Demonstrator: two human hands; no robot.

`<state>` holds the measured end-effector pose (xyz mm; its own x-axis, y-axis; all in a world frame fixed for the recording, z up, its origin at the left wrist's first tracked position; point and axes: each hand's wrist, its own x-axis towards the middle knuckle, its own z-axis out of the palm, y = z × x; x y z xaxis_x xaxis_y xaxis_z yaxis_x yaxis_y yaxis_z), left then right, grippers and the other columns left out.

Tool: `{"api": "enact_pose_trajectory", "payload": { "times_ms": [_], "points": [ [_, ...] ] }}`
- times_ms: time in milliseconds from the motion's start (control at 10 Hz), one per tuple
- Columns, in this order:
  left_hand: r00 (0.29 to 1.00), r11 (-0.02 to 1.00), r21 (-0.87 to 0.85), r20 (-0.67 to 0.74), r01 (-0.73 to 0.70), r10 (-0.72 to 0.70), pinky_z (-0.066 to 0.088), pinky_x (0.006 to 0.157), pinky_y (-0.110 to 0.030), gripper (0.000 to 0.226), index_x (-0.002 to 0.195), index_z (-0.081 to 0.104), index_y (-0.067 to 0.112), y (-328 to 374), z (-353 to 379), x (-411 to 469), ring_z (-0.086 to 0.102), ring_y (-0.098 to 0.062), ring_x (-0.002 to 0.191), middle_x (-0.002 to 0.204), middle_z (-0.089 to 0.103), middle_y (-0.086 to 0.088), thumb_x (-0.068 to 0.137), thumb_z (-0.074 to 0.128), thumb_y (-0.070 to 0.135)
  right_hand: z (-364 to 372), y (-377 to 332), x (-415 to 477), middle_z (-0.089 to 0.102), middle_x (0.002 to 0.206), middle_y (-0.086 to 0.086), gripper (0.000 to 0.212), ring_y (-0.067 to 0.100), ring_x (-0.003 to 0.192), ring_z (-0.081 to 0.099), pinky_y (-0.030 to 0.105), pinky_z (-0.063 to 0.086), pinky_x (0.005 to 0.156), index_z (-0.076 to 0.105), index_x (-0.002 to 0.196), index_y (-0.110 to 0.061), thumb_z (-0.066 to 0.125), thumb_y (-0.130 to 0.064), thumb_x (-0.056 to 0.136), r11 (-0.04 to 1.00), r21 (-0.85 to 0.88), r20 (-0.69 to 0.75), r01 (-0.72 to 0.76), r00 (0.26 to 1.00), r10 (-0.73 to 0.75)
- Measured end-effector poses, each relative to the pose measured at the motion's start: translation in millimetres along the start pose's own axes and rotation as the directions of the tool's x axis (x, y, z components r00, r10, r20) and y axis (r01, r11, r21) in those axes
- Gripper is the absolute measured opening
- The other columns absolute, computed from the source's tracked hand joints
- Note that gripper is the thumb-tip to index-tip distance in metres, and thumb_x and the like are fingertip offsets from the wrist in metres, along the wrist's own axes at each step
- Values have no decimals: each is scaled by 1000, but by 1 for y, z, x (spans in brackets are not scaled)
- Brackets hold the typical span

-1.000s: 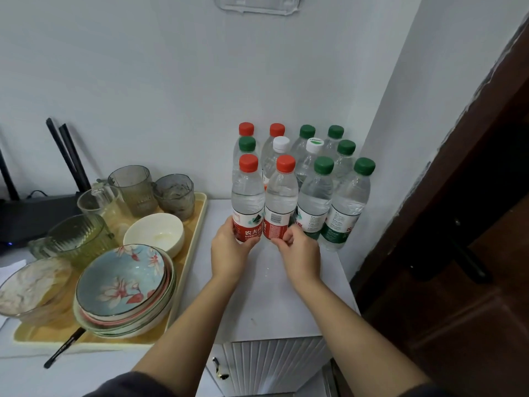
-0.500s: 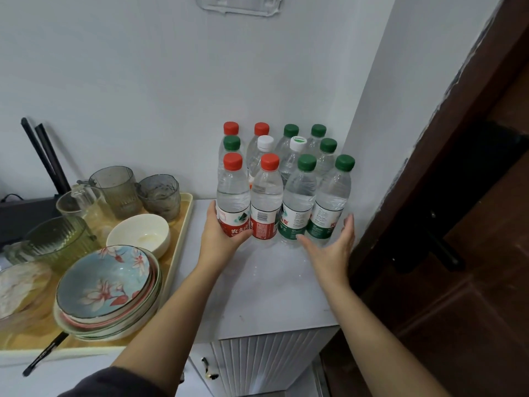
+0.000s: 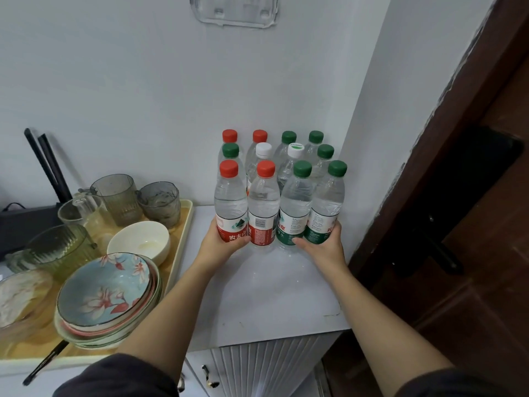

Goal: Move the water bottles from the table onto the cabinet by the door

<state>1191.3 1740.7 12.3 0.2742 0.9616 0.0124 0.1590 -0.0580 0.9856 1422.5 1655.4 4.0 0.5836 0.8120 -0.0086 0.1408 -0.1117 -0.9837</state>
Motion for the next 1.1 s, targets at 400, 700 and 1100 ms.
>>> {"api": "enact_pose_trajectory", "payload": {
  "times_ms": [400, 700, 1100],
  "points": [
    [999, 997, 70, -37, 34, -31, 53, 92, -41, 72, 124, 54, 25, -6, -3, 3, 65, -12, 104, 115, 68, 6, 62, 89, 28, 2, 2, 2, 60, 127, -7, 112, 13, 114, 61, 46, 49, 102, 32, 137, -27, 93, -36, 44, 1000, 4, 28, 18, 999, -18],
    [979, 988, 95, -157, -120, 134, 46, 102, -41, 98, 143, 31, 25, 35, 1, -9, 53, -13, 123, 136, 53, 3, 64, 89, 26, -10, -31, -12, 40, 150, -4, 122, 12, 133, 45, 37, 41, 109, 9, 153, -31, 90, -11, 64, 990, 2, 57, 139, 989, -139],
    [722, 329, 825, 131, -459, 679, 33, 111, -49, 73, 145, 39, 24, 124, -3, 1, 25, -35, 142, 150, 37, -13, 82, 61, 55, -21, -183, -59, 27, 158, -3, 77, 6, 145, 24, 41, 26, 120, 30, 148, -30, 74, -27, 85, 778, -192, 55, 599, 798, -601]
  ]
}}
